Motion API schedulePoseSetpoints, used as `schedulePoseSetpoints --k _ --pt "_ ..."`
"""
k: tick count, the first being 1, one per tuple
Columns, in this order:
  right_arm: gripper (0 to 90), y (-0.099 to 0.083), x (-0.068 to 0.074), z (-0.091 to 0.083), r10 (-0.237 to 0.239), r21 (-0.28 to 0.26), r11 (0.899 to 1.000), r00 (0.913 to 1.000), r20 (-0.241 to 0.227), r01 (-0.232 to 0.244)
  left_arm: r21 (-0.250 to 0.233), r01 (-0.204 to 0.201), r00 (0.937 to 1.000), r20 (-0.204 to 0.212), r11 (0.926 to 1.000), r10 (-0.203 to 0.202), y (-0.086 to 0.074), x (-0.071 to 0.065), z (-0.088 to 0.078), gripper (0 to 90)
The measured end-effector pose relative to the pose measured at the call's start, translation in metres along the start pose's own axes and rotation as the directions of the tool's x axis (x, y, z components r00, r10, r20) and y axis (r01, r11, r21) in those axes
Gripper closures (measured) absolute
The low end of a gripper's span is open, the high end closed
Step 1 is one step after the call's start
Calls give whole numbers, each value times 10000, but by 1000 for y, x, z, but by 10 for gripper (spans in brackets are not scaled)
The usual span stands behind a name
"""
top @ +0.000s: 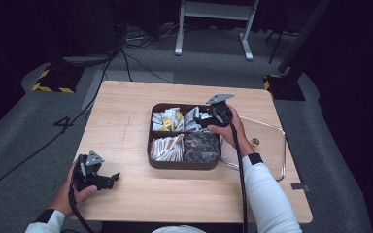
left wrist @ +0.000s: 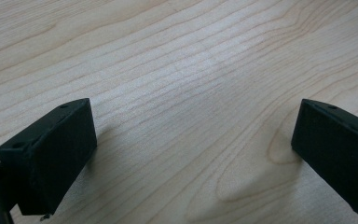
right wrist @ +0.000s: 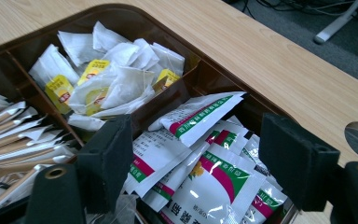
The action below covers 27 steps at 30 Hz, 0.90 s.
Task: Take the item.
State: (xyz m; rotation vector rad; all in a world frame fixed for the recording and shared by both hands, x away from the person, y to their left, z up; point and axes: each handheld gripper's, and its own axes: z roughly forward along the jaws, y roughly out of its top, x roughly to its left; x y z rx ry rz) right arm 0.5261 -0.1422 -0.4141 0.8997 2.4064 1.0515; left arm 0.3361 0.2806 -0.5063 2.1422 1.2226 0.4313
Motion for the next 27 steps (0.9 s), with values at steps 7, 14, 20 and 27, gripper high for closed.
schedulePoseSetpoints --k 7,14,20,27 --pt "276 5 3 17 -4 350 9994 10000 7 4 -4 4 10000 -2 10000 -4 0 0 0 2" --pt "268 6 0 35 407 621 9972 9991 67 -411 -42 26 10000 -56 10000 -26 -1 0 0 2" --pt "253 7 -2 47 816 1045 9912 9966 61 -818 -45 33 10000 -59 10000 -34 -1 -1 0 3" --pt "301 11 5 52 469 1078 9931 9988 -109 -454 -46 24 10000 -60 10000 -25 -1 -1 0 3"
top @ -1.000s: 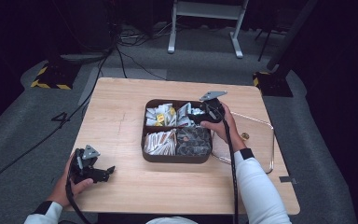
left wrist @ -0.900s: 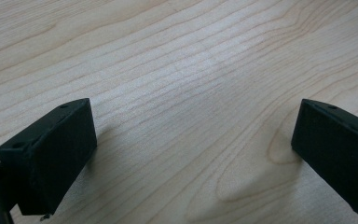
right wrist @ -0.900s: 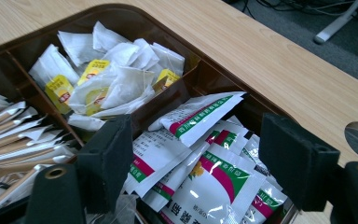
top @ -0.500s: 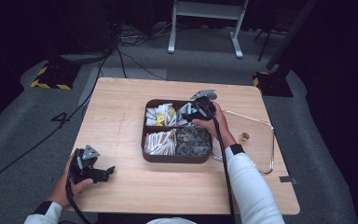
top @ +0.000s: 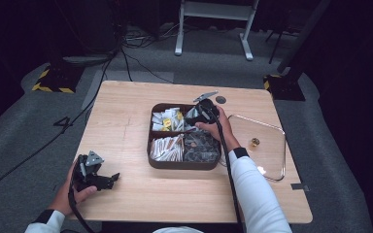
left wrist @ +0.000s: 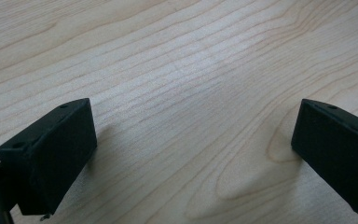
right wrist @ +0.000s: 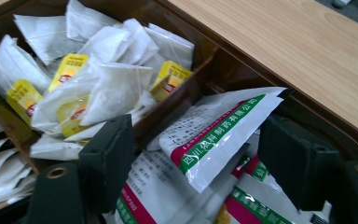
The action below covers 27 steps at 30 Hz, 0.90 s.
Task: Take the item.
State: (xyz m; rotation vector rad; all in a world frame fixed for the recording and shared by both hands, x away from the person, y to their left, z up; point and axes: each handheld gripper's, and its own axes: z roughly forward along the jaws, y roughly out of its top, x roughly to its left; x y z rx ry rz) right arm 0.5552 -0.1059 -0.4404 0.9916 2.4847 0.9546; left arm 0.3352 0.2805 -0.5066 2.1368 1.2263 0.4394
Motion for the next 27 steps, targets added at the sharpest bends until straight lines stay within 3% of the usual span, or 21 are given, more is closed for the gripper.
schedulePoseSetpoints --k 8,14,18,24,27 --pt "511 6 5 5 42 -172 9998 10000 -78 -43 8 -44 10000 1 10000 44 0 0 0 2" --pt "759 9 11 5 -86 -387 9992 9993 -353 72 25 -20 10000 15 10000 20 0 0 0 2" --pt "846 6 10 1 -94 -730 9973 9983 -576 52 24 -11 10000 7 10000 11 0 0 0 2" --pt "869 3 7 -10 61 -1147 9933 9977 -675 -139 25 -13 10000 6 10000 13 0 0 0 3" --pt "898 5 7 -21 -101 -1453 9894 9986 -525 24 22 -9 10000 7 10000 9 0 0 0 2"
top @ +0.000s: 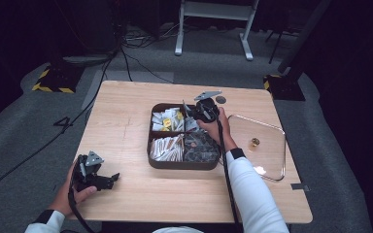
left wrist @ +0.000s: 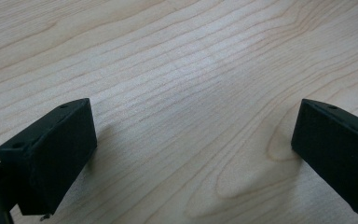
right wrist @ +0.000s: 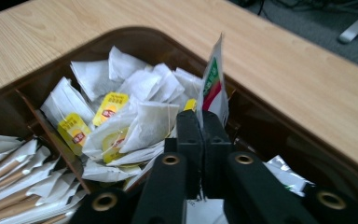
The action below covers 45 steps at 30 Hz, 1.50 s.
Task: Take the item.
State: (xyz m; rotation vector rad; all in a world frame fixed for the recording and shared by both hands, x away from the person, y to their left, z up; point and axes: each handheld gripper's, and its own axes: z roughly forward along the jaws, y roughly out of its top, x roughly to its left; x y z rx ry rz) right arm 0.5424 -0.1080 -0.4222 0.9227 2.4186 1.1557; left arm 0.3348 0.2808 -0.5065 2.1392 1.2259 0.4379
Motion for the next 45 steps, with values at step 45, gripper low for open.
schedulePoseSetpoints --k 45 --pt "900 -29 18 -87 -1013 -1426 9860 9896 -1020 862 11 -2 10000 -6 10000 2 0 0 0 2"
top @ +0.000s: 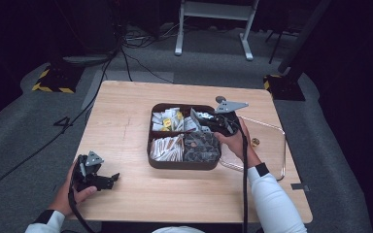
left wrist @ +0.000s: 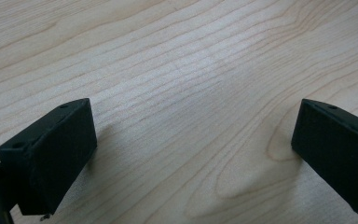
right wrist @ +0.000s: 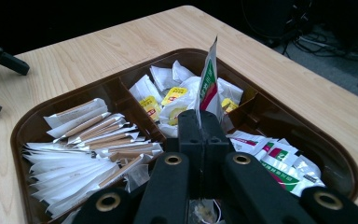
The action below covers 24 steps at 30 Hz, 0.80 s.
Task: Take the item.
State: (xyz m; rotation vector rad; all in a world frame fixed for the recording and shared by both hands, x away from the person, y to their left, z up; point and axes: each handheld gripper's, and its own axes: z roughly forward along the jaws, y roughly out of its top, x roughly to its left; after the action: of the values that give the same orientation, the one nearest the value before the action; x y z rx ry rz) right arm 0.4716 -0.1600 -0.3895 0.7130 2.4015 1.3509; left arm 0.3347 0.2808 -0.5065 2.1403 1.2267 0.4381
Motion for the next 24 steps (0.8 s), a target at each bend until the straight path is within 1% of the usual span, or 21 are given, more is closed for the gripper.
schedulePoseSetpoints --k 5,6,9,15,19,24 --pt "900 0 5 -9 -152 -99 9998 9998 -135 151 -1 10 10000 -1 10000 -10 0 0 0 2" --pt "900 -1 7 -12 -244 -97 9997 9996 -155 243 -9 18 10000 -3 10000 -18 0 0 0 2" --pt "900 -1 10 -14 -375 -98 9993 9992 -163 374 -3 10 10000 -2 10000 -10 0 0 0 2" --pt "900 -3 19 -18 -615 -56 9981 9973 -390 613 -2 7 10000 -2 10000 -7 0 0 0 2" --pt "900 -5 24 -21 -699 -96 9975 9964 -472 696 1 8 10000 -2 10000 -8 0 0 0 2" --pt "900 -8 30 -24 -817 -72 9967 9943 -681 814 -2 0 10000 2 10000 0 0 0 0 3"
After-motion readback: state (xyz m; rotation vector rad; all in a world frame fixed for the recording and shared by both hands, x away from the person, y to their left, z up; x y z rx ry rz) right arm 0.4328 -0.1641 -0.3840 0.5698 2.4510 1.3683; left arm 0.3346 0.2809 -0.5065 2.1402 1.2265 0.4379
